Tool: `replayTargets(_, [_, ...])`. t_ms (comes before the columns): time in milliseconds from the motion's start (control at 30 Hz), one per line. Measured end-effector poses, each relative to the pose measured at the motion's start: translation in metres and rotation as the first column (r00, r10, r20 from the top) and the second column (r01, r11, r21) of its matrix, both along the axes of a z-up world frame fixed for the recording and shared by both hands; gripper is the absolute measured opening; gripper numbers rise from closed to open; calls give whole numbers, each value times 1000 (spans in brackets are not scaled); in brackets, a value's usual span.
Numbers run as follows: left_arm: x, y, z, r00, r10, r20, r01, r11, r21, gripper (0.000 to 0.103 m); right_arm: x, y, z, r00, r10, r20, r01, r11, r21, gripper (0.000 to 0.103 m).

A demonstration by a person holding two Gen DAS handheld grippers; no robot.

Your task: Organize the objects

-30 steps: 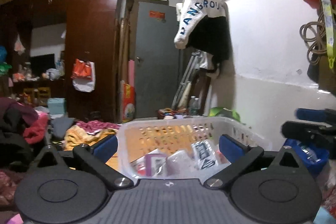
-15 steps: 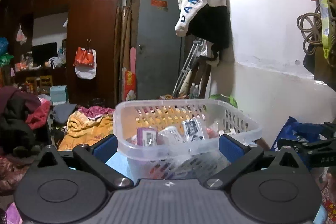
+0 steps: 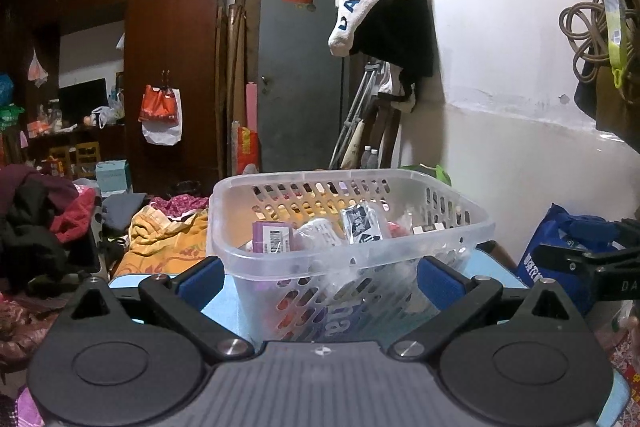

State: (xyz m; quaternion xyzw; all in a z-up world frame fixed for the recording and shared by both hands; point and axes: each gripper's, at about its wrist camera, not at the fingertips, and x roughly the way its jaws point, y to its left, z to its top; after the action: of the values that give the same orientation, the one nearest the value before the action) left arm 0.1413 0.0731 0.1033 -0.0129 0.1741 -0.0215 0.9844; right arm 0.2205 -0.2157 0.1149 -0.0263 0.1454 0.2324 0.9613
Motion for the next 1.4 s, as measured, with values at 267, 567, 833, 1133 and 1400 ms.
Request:
replayTargets(267, [-2, -4, -3, 1000, -2, 0, 2, 1000, 11, 103, -3, -5, 1, 1000, -4, 10, 4, 1000, 24, 103])
replayTargets(567, [-2, -9, -6, 1000, -2, -4, 2, 1000, 20, 103, -6, -6, -1, 1000, -3, 18, 3, 1000, 30, 103])
replayTargets(833, [-1, -10, -9, 1000, -2, -13, 2, 1000, 19, 103, -6, -6, -2, 1000, 1, 13, -2, 1000, 28, 103])
replayTargets(1133, [-2, -10, -9, 1000, -6, -12, 6, 1000, 20, 103, -7, -6, 0, 1000, 1, 21, -1, 1000, 27, 103])
replayTargets(1400, [-1, -10, -8, 1000, -9, -15, 9, 1000, 21, 103, -10, -9, 3, 999, 3, 37, -5, 999, 39, 103])
